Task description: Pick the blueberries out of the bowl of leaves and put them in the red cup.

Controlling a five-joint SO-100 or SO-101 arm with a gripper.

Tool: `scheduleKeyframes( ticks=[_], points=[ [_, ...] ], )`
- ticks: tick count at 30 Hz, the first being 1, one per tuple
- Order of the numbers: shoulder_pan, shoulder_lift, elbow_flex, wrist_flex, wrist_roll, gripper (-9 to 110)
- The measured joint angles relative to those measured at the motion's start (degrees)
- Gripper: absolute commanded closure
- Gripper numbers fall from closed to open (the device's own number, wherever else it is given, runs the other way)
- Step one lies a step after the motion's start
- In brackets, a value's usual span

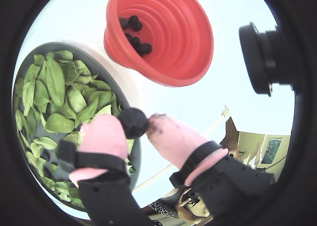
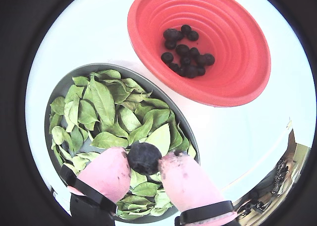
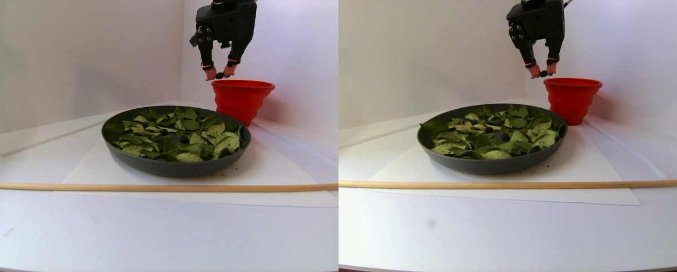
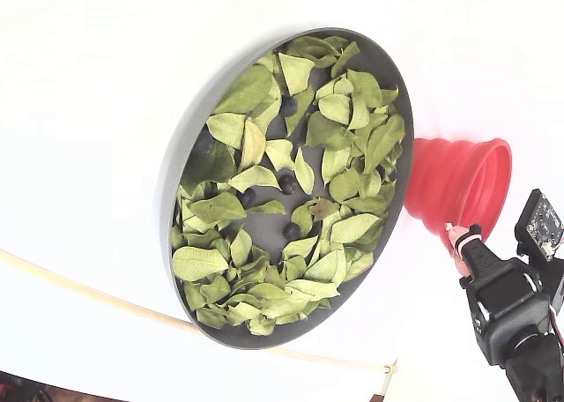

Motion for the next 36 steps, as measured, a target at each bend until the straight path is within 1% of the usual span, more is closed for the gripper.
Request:
scheduleKeyframes(
  ticks=[16,36],
  points=[
    [3.6,-0.44,-7.29,0.0,-0.88,91],
    [6.59,-11.25,-16.44,-1.32,-0.88,89]
  ],
)
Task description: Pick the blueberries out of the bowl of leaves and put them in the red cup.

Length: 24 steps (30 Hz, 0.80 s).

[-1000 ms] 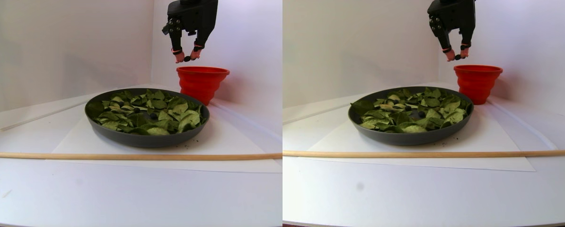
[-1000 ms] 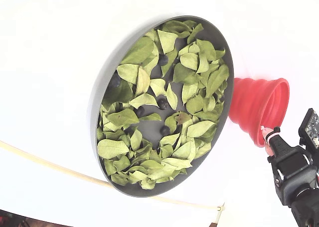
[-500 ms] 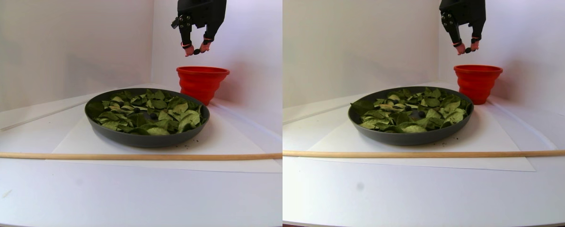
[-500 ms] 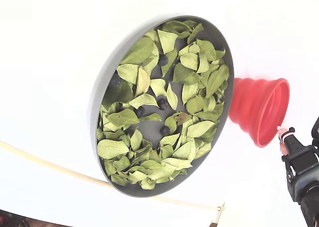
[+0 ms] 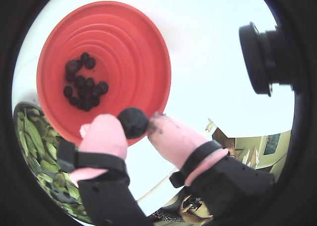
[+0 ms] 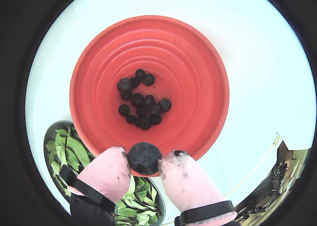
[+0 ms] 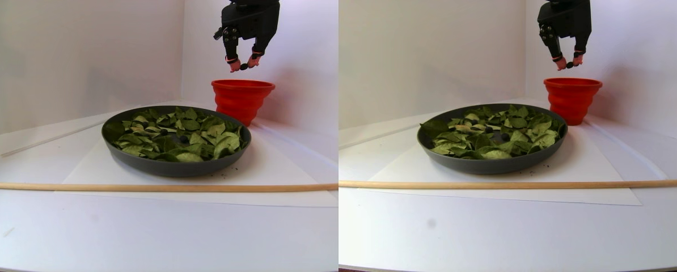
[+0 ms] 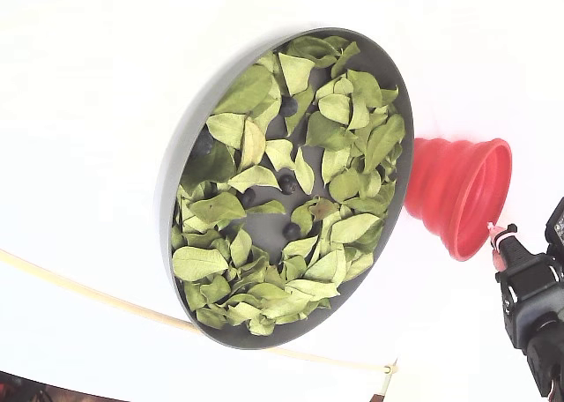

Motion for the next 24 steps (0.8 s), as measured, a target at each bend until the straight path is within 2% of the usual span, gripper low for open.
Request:
scheduleKeyframes(
  ticks=[9,24],
  points=[
    [0.0,-2.99,-2.9,-0.88,0.35,86],
    [-2.11,-0.7,0.0,-0.35,1.05,85]
  ],
)
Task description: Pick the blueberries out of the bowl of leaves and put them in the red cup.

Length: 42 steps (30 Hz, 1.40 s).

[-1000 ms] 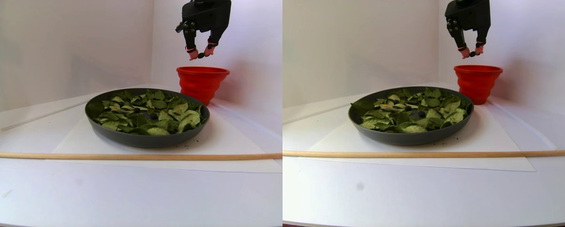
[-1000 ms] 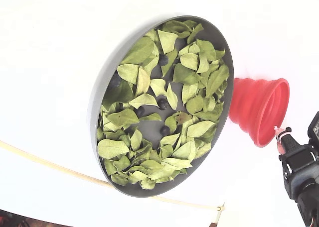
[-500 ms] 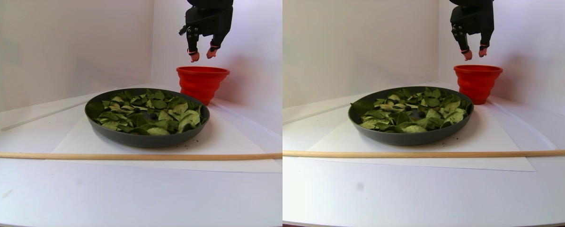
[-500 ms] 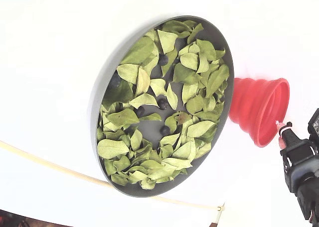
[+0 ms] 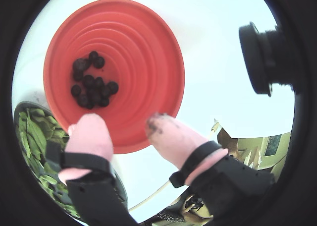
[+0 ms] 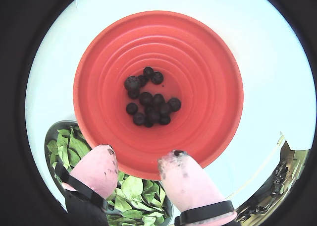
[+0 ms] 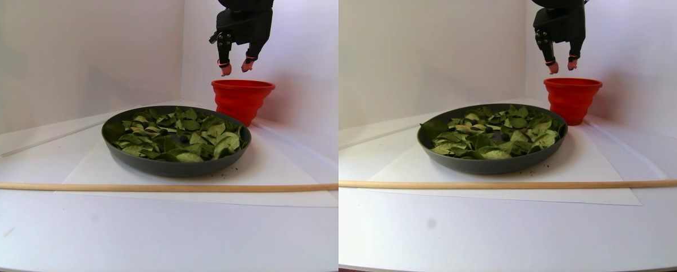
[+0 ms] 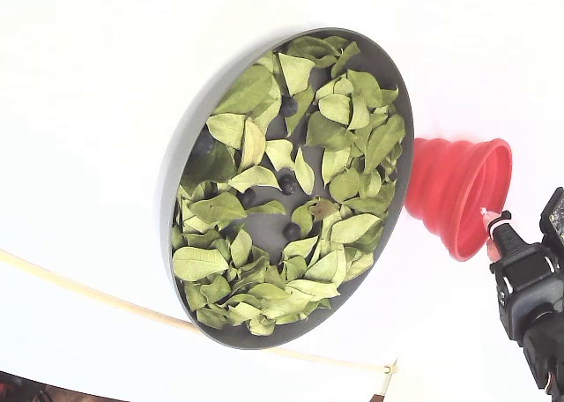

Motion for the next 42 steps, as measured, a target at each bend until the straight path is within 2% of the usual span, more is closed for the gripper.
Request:
scheduleKeyframes(
  ticks=[42],
  points=[
    [-8.7,16.88,14.68,12.83,2.2,86]
  ],
)
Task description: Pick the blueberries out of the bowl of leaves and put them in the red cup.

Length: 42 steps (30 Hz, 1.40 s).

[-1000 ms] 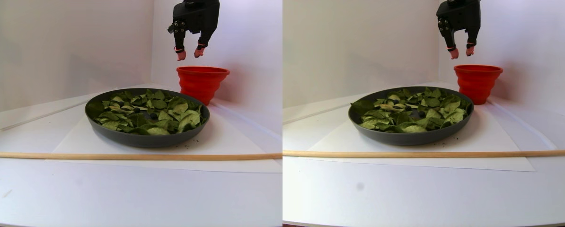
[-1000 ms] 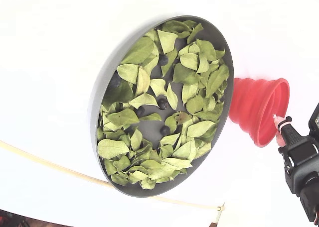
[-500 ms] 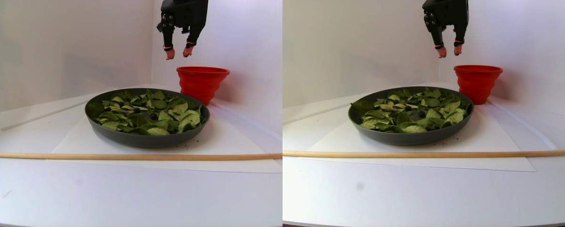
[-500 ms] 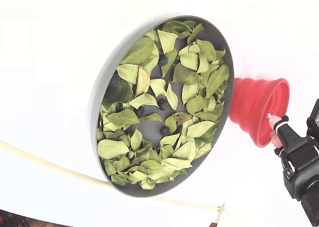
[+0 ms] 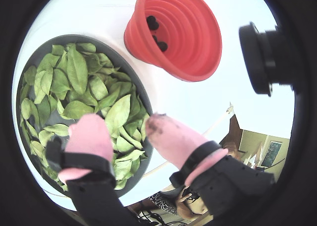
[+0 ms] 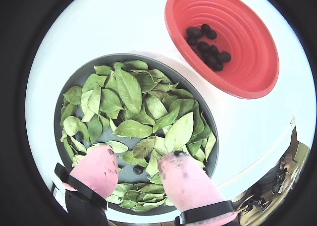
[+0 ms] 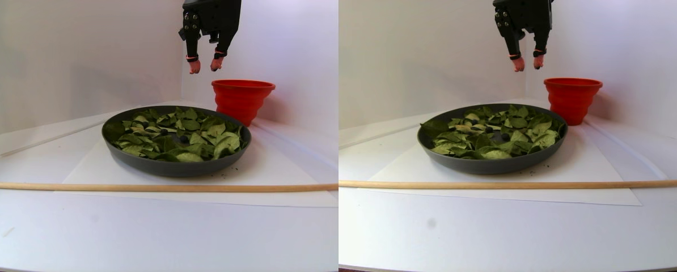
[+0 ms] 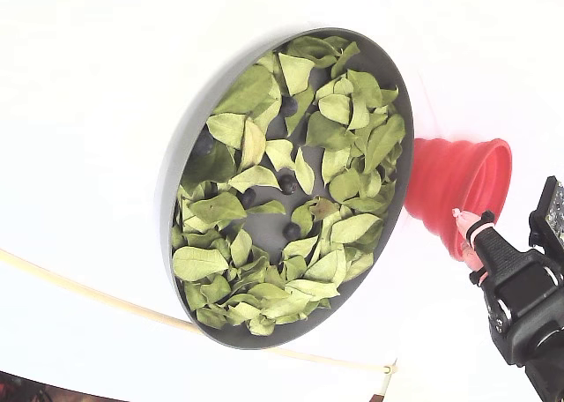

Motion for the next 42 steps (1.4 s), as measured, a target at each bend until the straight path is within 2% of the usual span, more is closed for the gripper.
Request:
scheduleKeyframes(
  ticks=[42],
  points=[
    [-3.52,12.39,15.03,8.09,0.53,86]
  ],
)
